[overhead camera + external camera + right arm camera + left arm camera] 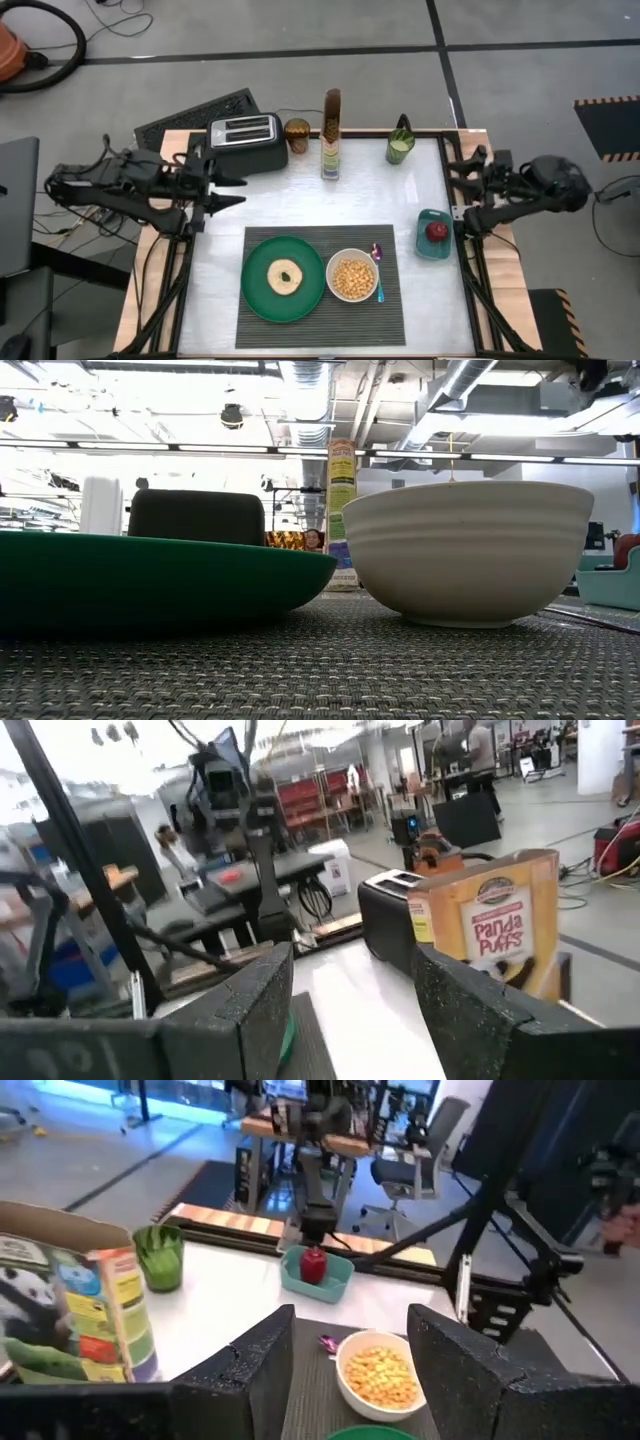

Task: Arrange a breakfast setting
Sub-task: Return to Home Position

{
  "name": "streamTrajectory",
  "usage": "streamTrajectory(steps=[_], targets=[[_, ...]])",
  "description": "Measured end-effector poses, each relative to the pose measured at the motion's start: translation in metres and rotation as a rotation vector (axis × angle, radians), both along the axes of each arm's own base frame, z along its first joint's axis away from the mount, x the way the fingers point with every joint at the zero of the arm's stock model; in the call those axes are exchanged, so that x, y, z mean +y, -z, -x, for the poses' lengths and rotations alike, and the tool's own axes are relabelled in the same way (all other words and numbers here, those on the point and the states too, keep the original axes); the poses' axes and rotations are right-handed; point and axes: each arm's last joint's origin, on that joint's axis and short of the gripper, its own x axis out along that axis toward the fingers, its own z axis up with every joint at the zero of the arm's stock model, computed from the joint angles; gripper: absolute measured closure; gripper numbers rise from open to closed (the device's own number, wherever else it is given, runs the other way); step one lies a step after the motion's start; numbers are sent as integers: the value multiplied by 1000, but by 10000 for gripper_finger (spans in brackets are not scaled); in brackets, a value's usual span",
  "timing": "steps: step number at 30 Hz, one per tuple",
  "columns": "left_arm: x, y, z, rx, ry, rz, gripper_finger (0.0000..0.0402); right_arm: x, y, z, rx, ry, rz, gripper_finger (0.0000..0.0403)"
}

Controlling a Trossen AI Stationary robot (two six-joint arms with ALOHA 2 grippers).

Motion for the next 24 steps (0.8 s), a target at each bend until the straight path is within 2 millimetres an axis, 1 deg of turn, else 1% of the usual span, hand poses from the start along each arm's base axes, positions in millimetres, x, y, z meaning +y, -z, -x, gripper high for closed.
streamTrajectory(steps=[2, 4, 6, 7, 9, 11, 12, 15, 18, 20, 24], targets=[[1, 9, 4, -18, -2, 5, 224, 0, 15, -2, -49, -1, -30, 171], [0, 23, 6, -39, 34, 23, 224, 0, 30, -1, -89, -2, -48, 171], [-1, 39, 9, -91, 79, 45, 224, 0, 42, -2, -131, -5, -74, 171], [-2, 50, 9, -111, 97, 63, 224, 1, 48, -5, -126, -4, -84, 171], [-2, 72, 12, -162, 116, 103, 224, 2, 56, -11, -98, -5, -91, 171], [-2, 96, 14, -193, 119, 143, 224, 3, 58, -14, -94, -7, -99, 171], [-2, 106, 17, -216, 122, 155, 224, 3, 58, -16, -107, 0, -110, 171], [-1, 134, 24, -270, 142, 171, 224, 4, 69, -20, -56, 4, -108, 171], [0, 156, 32, -326, 146, 177, 224, 5, 72, -21, -73, 9, -116, 171], [1, 166, 37, -362, 149, 178, 224, 6, 83, -27, -29, 12, -107, 171], [2, 183, 45, -402, 157, 181, 224, 9, 104, -39, -22, 17, -134, 171]])
